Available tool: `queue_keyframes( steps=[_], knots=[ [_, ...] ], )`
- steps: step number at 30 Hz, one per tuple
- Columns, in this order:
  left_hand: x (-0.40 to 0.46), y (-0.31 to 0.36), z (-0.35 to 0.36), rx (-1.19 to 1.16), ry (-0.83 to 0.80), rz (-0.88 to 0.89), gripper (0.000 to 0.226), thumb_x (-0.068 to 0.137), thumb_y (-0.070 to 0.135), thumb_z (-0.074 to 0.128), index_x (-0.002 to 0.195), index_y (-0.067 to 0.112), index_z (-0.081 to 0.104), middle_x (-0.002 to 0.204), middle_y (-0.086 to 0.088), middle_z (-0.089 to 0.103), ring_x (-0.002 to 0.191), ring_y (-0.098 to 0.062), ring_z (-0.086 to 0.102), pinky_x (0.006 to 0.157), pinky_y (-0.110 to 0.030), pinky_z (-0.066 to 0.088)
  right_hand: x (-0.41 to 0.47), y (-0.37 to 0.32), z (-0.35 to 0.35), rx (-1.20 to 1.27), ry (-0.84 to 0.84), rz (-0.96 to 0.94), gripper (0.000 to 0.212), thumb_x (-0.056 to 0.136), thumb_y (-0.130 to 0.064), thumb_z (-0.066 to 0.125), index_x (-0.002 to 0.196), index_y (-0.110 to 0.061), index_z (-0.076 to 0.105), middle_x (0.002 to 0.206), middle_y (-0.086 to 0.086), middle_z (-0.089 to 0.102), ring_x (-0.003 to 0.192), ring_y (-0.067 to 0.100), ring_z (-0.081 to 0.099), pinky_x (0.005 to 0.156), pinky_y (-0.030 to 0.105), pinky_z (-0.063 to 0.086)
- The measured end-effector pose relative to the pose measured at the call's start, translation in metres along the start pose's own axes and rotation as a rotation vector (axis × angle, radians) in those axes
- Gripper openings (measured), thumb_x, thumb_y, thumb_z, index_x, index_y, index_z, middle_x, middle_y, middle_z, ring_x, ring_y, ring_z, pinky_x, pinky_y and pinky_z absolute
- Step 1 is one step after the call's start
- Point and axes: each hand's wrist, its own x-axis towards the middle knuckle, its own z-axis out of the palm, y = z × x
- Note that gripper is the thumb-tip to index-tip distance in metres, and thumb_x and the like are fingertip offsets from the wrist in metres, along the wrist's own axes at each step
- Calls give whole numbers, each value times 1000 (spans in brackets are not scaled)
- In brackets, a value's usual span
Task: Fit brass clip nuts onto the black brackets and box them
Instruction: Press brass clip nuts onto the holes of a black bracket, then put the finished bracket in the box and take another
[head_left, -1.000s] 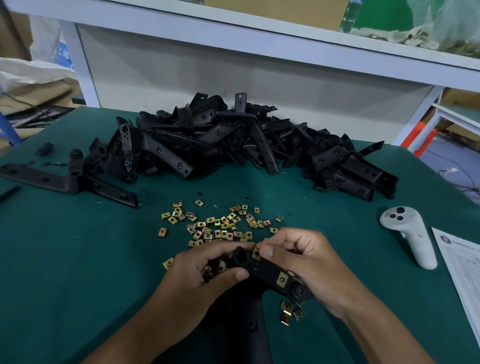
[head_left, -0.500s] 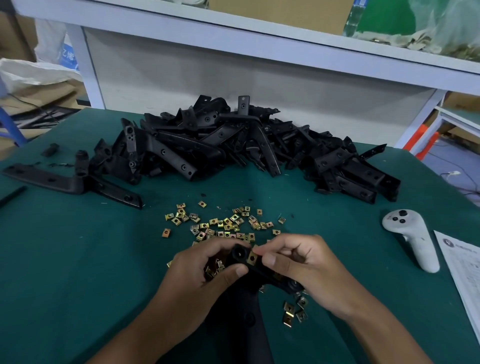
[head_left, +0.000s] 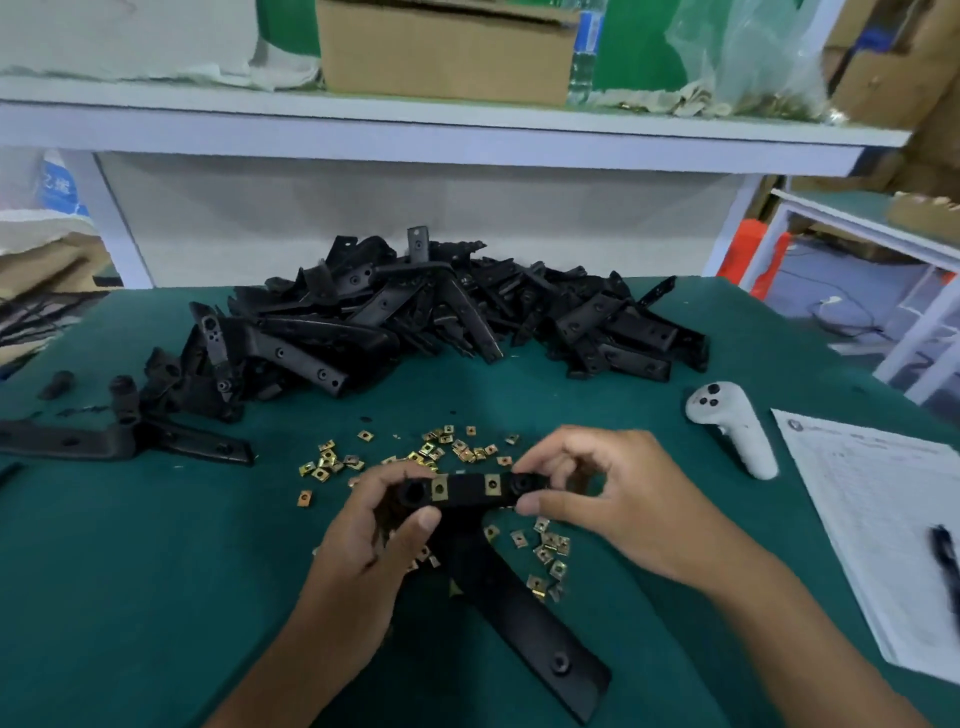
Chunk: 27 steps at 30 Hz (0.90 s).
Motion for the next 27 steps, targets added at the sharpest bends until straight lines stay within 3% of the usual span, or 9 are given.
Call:
queue_keyframes(
  steps=[4, 9, 11, 13, 15, 16, 18, 22, 27],
  knots=[
    [-15, 23, 27, 109, -182, 111, 34, 75, 66, 57, 107, 57, 57, 104, 28, 63, 93, 5, 63, 77, -11, 48, -70, -15, -31, -96, 127, -10, 21, 83, -46, 79, 101, -39, 72, 83, -23, 67, 80, 5, 66, 66, 12, 45],
    [-29, 59, 109, 173, -369, 268, 31, 74, 56, 61, 105, 52, 59, 105, 35, 64, 93, 19, 61, 78, 2, 41, -179, -25, -75, -180, 343, 164, 21, 84, -42, 80, 103, -39, 71, 83, -16, 66, 82, 6, 65, 75, 16, 46],
    [-36, 65, 156, 201, -422, 307, 6, 79, 44, 64, 85, 43, 63, 94, 43, 61, 98, 20, 60, 72, 7, 38, -227, -29, -90, -238, 421, 257, 21, 83, -42, 81, 101, -42, 70, 86, -17, 68, 81, 6, 65, 74, 16, 46],
    [-44, 68, 202, 169, -447, 345, 24, 83, 28, 69, 62, 22, 58, 73, 45, 57, 107, 5, 63, 64, 3, 40, -275, -35, -103, -296, 500, 348, 21, 82, -41, 83, 99, -43, 70, 88, -18, 70, 80, 5, 67, 71, 19, 49],
    [-66, 80, 243, 174, -588, 496, 14, 78, 40, 66, 91, 42, 61, 94, 43, 58, 100, 15, 56, 74, -4, 44, -318, -40, -113, -349, 569, 437, 22, 82, -45, 81, 100, -43, 70, 94, -19, 72, 82, 4, 68, 71, 21, 51],
    [-78, 90, 258, 210, -654, 541, 30, 76, 49, 61, 105, 53, 54, 104, 40, 55, 98, 16, 52, 77, -10, 44, -338, -42, -118, -388, 600, 482, 23, 81, -48, 78, 102, -44, 70, 95, -20, 72, 82, 2, 68, 70, 19, 50],
    [-103, 95, 286, 176, -756, 548, 36, 76, 61, 48, 109, 69, 37, 110, 38, 52, 102, 12, 47, 85, -15, 41, -373, -46, -125, -459, 667, 561, 27, 78, -55, 74, 103, -49, 67, 89, -21, 71, 75, 2, 66, 64, 15, 47],
    [-123, 123, 337, 110, -782, 606, 29, 87, 56, 51, 113, 56, 41, 107, 43, 47, 105, 25, 34, 84, -8, 33, -422, -48, -132, -524, 796, 661, 24, 77, -52, 73, 99, -55, 66, 78, -14, 68, 61, 7, 62, 55, 20, 48],
    [-125, 135, 354, 47, -845, 572, 24, 94, 46, 56, 114, 53, 43, 115, 34, 52, 112, 12, 40, 84, -14, 39, -437, -45, -130, -576, 924, 703, 23, 79, -51, 72, 101, -53, 66, 80, -11, 64, 62, 11, 59, 52, 15, 42]
  ],
)
